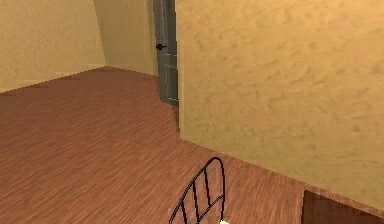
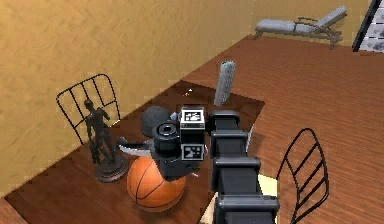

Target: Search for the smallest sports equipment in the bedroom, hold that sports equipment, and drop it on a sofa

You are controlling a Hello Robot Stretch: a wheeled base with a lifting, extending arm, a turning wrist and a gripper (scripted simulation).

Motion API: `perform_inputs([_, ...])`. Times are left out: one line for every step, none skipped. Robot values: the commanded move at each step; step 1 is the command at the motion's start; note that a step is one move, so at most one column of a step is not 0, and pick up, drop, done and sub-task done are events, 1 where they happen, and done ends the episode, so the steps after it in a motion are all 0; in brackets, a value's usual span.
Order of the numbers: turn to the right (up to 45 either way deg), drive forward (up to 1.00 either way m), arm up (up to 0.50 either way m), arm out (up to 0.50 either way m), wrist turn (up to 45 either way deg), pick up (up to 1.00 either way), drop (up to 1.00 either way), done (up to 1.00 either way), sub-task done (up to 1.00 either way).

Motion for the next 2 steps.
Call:
perform_inputs([0.0,0.00,-0.30,0.00,0.0,0.00,0.00,0.00,0.00])
perform_inputs([0.0,0.00,0.00,0.00,0.0,1.00,0.00,0.00,0.00])
